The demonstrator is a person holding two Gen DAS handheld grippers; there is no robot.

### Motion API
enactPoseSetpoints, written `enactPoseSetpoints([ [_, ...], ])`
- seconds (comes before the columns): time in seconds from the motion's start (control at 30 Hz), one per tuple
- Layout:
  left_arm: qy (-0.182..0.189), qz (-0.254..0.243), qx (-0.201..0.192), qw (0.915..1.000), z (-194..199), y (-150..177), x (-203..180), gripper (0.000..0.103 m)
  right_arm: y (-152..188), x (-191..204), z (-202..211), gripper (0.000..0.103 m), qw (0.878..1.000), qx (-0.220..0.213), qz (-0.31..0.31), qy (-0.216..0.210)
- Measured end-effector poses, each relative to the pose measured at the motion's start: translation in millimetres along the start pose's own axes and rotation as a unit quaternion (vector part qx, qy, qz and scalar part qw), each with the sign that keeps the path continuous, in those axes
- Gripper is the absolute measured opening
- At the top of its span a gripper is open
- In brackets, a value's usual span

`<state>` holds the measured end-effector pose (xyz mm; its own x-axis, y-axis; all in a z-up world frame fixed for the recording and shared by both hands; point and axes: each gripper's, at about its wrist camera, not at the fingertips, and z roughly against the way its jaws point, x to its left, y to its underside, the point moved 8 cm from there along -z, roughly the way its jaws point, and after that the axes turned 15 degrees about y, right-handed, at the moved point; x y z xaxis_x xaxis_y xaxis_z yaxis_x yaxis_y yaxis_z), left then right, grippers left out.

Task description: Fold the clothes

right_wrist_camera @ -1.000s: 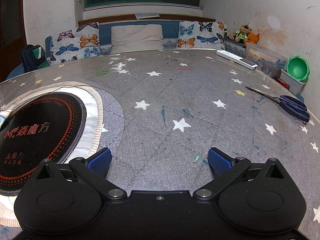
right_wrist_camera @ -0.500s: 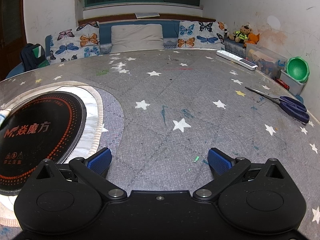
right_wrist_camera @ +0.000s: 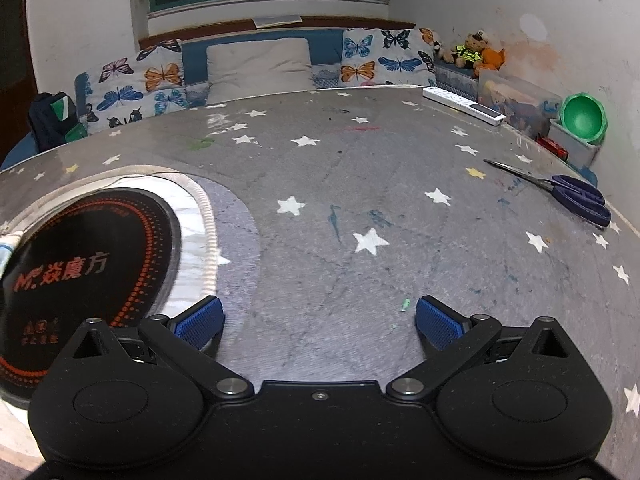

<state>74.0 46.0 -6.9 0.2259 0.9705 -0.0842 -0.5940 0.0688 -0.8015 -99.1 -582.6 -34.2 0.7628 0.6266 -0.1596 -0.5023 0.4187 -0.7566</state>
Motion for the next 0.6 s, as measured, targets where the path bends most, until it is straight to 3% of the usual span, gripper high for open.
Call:
enactPoseSetpoints([
  [0.6,0.02,-0.014,0.002,0.9997,8,-5,-19,0.103,17,17,22,0.103,1.0,-0.01,-0.001,-0.011],
])
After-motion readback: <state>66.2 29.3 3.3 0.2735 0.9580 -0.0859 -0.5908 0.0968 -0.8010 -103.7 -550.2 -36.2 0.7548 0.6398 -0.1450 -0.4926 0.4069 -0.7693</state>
